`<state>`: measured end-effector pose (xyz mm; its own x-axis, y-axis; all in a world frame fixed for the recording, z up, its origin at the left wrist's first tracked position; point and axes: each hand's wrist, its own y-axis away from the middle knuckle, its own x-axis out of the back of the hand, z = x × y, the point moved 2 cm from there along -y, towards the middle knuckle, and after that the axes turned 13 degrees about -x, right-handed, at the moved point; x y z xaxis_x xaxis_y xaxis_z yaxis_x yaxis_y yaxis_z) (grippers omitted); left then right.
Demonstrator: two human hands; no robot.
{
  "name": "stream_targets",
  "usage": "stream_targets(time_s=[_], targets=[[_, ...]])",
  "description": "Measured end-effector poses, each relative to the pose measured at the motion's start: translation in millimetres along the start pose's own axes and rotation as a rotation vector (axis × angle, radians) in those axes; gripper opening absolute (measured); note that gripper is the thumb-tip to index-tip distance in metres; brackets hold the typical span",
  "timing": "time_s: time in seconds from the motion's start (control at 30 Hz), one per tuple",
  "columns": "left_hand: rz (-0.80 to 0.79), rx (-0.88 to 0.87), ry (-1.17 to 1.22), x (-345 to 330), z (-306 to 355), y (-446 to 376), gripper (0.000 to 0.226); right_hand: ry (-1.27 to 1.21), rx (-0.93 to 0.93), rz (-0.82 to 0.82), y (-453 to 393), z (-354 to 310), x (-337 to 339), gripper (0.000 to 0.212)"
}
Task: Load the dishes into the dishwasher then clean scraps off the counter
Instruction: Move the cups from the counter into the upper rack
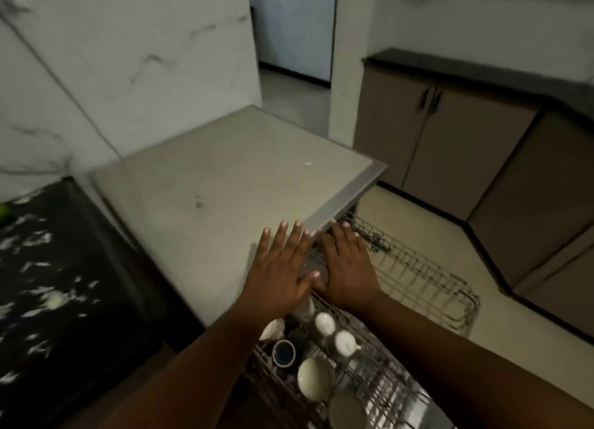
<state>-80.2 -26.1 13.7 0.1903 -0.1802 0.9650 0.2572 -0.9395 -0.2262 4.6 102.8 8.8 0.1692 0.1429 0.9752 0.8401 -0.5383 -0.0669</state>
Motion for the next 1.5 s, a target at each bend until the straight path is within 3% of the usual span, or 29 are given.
stream_targets(time_s=[0.27, 0.67, 0.83, 0.97, 1.23, 1.5], targets=[[0.042, 0.349, -0.088, 60, -91, 128, 0.077, 0.081, 0.298, 0.070, 7, -160, 24, 0.089], [0.134, 0.779, -0.188, 135, -208, 424, 0.074, -0.039, 0.641, 0.034, 116, -469, -20, 0.077], [0.392, 1.259, -0.067, 143, -232, 503, 0.083, -0.046, 0.731, -0.014, 133, -534, -34, 0.082], [0.469, 1.555, 0.173, 142, -251, 530, 0.094, -0.152, 0.671, -0.153, 118, -567, -44, 0.079], [0.335, 1.455, 0.283, 119, -287, 544, 0.104, -0.664, 0.488, -0.511, 75, -621, -65, 0.071], [0.267, 1.380, 0.275, 106, -309, 541, 0.082, -0.768, 0.522, -0.670, 43, -659, -98, 0.065]])
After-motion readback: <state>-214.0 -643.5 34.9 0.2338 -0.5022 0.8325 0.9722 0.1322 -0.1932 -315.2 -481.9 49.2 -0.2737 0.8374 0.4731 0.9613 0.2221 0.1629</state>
